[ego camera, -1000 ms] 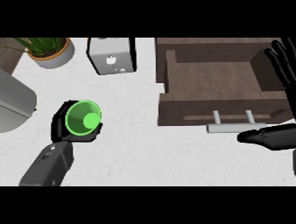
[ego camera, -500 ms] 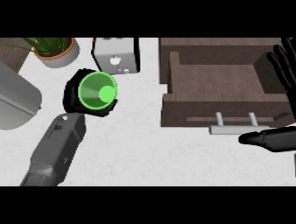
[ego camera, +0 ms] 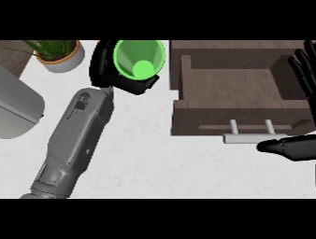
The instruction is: Pick up the cup, place it into the drawer and close the drawer
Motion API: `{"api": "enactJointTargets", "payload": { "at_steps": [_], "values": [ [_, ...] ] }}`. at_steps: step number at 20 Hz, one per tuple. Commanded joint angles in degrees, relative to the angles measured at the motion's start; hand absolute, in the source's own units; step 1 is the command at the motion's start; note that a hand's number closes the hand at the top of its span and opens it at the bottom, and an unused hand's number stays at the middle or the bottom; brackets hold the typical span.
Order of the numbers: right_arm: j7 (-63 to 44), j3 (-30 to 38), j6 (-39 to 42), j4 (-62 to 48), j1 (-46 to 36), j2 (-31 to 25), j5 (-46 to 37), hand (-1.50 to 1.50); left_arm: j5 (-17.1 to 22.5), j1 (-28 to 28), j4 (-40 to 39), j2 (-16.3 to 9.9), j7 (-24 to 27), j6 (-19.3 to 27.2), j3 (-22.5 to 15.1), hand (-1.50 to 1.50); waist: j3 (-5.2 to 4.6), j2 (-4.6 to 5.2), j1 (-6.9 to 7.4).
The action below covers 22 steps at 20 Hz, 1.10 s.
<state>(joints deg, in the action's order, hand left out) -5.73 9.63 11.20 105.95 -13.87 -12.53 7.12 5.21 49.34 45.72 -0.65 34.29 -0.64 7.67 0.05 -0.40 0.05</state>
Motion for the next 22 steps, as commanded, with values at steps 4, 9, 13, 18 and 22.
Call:
{"api": "enactJointTargets", "payload": {
  "at_steps": [4, 9, 13, 18, 22],
  "values": [
    [0.02, 2.12, 1.66, -1.43, -1.38, -2.20, 1.65, -1.50, 3.57, 12.91, 2.20, 0.63, -14.48, 10.66, -7.50, 1.50, -0.02, 0.33, -1.03],
    [0.51, -0.68, -0.94, -3.31, -4.00, 0.16, -1.75, -1.50, 5.33, 22.42, -7.67, 0.65, -20.60, 17.45, -11.26, 1.50, -0.01, 0.75, -1.65],
    [3.98, 0.42, 1.49, -6.45, -4.36, -0.73, -0.28, -1.50, 7.97, 25.75, -17.88, 0.65, -18.94, 20.98, -13.85, 1.50, 0.06, 1.52, -3.67],
    [1.32, -0.93, 0.58, -3.72, -6.16, 0.08, 0.05, -1.50, 11.00, 29.12, -24.31, 0.65, -21.37, 22.93, -19.07, 1.50, 0.05, 1.72, -5.80],
    [1.57, -1.08, 2.86, -4.49, -7.05, -1.22, 1.12, -1.50, 12.02, 28.02, -27.15, 0.65, -24.25, 17.10, -23.97, 1.50, 0.09, 2.21, -7.83]
  ]
}}
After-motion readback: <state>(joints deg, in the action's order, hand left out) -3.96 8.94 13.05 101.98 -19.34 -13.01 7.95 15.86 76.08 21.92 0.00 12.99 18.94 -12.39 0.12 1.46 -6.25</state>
